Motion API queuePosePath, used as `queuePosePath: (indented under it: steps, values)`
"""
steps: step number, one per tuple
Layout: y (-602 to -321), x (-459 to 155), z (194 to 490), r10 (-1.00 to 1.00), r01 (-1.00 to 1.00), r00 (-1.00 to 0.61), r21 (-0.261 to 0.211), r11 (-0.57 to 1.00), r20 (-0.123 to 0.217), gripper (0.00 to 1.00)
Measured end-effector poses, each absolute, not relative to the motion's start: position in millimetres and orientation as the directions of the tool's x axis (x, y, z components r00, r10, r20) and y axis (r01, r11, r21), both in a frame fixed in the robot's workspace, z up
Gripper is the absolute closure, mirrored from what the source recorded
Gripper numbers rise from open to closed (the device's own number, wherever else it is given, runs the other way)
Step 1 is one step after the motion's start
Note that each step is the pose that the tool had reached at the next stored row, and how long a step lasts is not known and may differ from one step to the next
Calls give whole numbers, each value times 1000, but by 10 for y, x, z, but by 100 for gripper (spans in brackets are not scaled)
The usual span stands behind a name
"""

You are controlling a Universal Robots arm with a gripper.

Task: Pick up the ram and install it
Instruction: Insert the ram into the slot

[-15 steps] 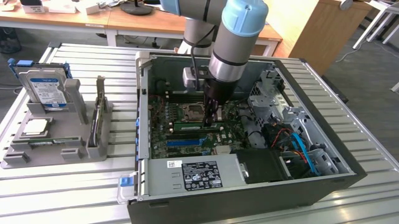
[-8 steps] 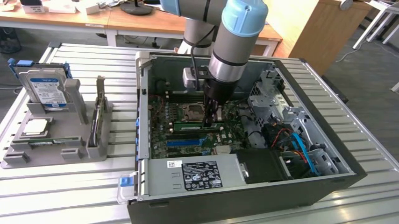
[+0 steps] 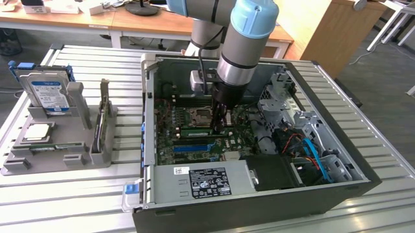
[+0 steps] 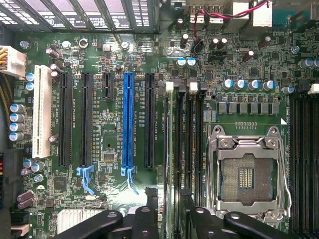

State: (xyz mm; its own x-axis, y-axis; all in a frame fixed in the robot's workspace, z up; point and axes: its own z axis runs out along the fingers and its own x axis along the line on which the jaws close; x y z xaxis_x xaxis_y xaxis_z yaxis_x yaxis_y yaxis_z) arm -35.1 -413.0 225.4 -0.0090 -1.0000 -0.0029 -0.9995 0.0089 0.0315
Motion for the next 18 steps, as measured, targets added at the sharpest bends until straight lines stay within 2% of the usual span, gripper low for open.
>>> queuePosePath:
  steps: [18]
  values:
    - [-4131, -351, 2528, -1000, -999, -9, 32, 9, -3, 69]
